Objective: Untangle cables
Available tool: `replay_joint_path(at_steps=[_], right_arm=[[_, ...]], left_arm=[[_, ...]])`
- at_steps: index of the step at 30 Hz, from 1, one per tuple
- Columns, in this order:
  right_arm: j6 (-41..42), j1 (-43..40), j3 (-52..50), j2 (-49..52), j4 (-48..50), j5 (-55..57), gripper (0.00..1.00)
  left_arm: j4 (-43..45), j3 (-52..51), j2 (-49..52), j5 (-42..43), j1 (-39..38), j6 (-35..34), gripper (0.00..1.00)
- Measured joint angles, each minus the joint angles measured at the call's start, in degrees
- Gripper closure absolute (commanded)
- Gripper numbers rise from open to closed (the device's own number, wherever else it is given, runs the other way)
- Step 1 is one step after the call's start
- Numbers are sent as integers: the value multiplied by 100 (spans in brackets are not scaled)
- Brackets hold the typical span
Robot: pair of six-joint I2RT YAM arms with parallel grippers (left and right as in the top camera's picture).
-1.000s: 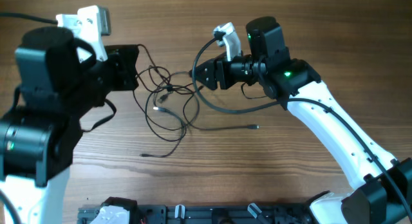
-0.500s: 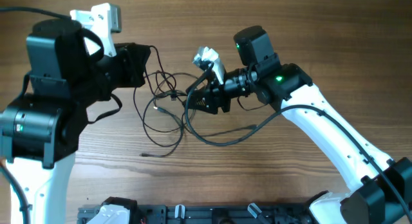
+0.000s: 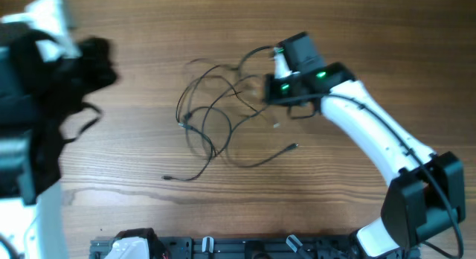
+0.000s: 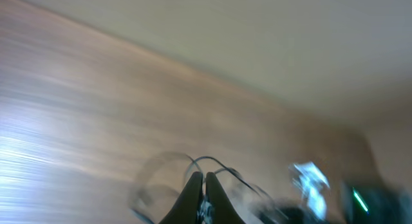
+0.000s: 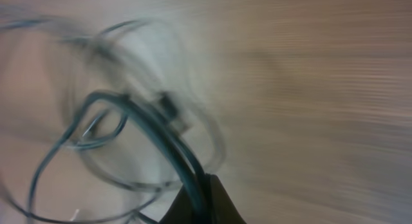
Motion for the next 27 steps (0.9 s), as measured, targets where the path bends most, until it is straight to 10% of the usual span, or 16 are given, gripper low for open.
replay_joint_path(at_steps=[4,9,12,17,27], right_arm=[[411,-866,0,107,-378,1268,96],[-999,-1309,-11,260,39,-269,96],[-1884,-1134,-13,175,177,-1899,96],[-2371,-758,7,-846,955,-4151,96],[-791,-782,103,-2420,1499,-4419,96]], left_arm=[[0,216,-317,-267,1272,-57,96],[-181,256,-284,116,1567,-74,96],[-595,256,37,629,1366,68,93],[-1298,256,813,1893,610,1032,54],[-1635,254,1947,2900,-1021,2212,44]])
